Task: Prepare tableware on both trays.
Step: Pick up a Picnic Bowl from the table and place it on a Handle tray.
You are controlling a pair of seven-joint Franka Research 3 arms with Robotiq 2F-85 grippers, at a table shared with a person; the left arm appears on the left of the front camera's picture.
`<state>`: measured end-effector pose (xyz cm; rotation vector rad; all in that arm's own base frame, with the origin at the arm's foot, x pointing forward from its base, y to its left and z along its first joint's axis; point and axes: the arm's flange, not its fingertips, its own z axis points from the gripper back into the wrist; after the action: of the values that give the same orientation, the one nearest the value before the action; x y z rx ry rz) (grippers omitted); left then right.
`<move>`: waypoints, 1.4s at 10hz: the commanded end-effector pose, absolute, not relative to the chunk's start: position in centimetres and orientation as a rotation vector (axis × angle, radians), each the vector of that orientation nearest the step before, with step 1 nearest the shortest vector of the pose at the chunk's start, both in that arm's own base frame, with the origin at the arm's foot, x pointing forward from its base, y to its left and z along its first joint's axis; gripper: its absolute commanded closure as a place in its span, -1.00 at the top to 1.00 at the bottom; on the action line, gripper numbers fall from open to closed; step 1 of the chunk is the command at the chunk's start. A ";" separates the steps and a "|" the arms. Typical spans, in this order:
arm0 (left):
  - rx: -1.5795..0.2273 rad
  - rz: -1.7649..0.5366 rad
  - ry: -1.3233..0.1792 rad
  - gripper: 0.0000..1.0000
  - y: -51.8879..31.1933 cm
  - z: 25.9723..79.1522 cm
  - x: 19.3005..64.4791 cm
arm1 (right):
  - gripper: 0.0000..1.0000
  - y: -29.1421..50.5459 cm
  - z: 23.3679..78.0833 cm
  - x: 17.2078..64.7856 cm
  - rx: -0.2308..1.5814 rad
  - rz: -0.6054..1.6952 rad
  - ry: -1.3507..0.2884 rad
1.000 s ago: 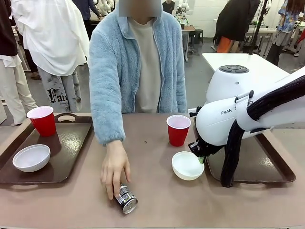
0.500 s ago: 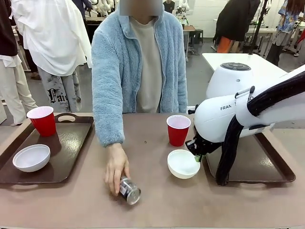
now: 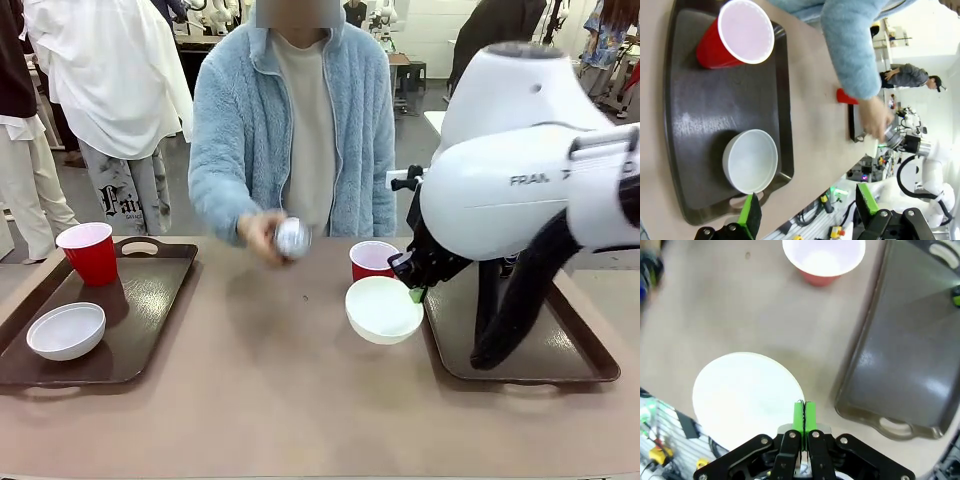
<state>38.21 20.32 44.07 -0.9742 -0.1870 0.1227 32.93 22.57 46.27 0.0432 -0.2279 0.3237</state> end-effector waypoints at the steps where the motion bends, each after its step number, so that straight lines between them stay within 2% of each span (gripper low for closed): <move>1: -0.995 0.136 -0.198 1.00 20.3 44.3 38.1 | -1.00 22.4 47.4 32.0 -0.010 0.309 -0.214; 5: -0.995 0.136 -0.198 1.00 20.3 44.3 38.1 | -1.00 18.5 48.6 31.8 -0.005 0.251 -0.168; 9: -0.995 0.136 -0.198 1.00 20.3 44.3 38.1 | -1.00 10.7 51.9 32.9 0.051 0.181 -0.224; 14: -0.995 0.136 -0.198 1.00 20.3 44.3 38.1 | -1.00 4.1 50.0 34.6 -0.014 0.075 -0.291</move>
<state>38.17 20.36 44.06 -0.9740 -0.1874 0.1242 34.08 4.58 51.50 0.0252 -0.2554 0.0794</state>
